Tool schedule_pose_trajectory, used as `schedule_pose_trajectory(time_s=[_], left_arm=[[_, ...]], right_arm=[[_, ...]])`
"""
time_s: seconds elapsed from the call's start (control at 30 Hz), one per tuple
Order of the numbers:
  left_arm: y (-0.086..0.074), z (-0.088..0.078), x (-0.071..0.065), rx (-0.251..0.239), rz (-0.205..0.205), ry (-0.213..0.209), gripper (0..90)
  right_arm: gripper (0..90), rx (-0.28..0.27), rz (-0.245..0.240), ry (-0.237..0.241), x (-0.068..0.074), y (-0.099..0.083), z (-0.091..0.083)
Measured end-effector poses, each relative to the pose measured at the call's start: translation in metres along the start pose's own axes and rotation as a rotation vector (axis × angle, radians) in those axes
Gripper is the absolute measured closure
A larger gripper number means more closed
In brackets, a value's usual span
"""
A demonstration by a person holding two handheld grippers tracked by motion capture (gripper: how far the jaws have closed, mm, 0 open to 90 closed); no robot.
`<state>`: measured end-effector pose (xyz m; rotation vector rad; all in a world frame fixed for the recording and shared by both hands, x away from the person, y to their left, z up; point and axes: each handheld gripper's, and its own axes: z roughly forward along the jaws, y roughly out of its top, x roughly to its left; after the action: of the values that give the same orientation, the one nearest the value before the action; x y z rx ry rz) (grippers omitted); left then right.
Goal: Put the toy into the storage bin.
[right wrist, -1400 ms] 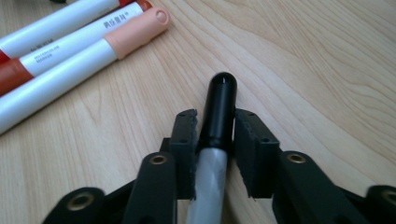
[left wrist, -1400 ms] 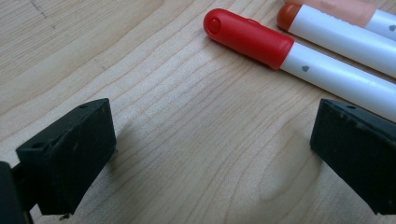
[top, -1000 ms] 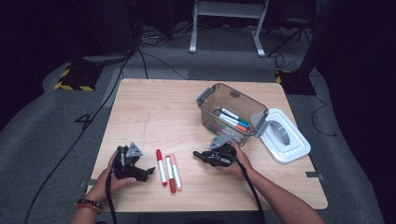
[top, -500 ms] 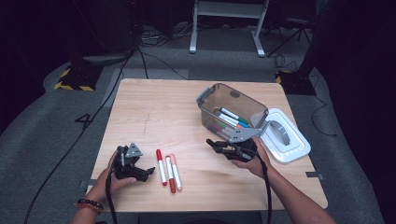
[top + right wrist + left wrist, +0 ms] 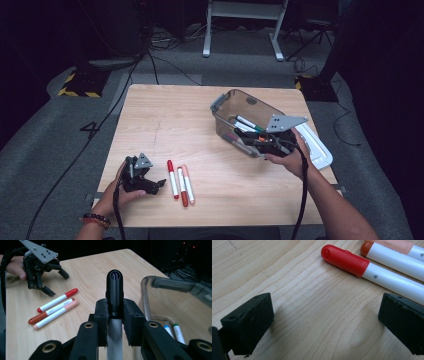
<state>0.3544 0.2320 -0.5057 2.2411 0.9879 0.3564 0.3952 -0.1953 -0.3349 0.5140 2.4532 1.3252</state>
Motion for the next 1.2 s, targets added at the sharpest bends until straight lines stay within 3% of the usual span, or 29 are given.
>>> schedule_pose_trajectory(time_s=[0.3,0.53,0.83,1.07,1.2], left_arm=[[0.0,0.0,0.0,0.0,0.0,-0.001,0.4],[0.0,0.0,0.0,0.0,0.0,-0.001,0.5],[0.0,0.0,0.0,0.0,0.0,0.0,0.4],[0.0,0.0,0.0,0.001,-0.001,-0.001,0.4],[0.0,0.0,0.0,0.0,-0.001,-0.004,0.4]], right_arm=[[75.2,0.006,-0.011,-0.076,-0.027,0.029,-0.005],[75.2,0.068,-0.003,-0.131,-0.058,0.04,0.008],[75.2,0.217,0.044,-0.114,-0.083,0.025,0.055],[75.1,0.333,0.07,-0.098,-0.094,0.008,0.077],[75.1,0.4,0.075,-0.056,-0.095,0.003,0.087]])
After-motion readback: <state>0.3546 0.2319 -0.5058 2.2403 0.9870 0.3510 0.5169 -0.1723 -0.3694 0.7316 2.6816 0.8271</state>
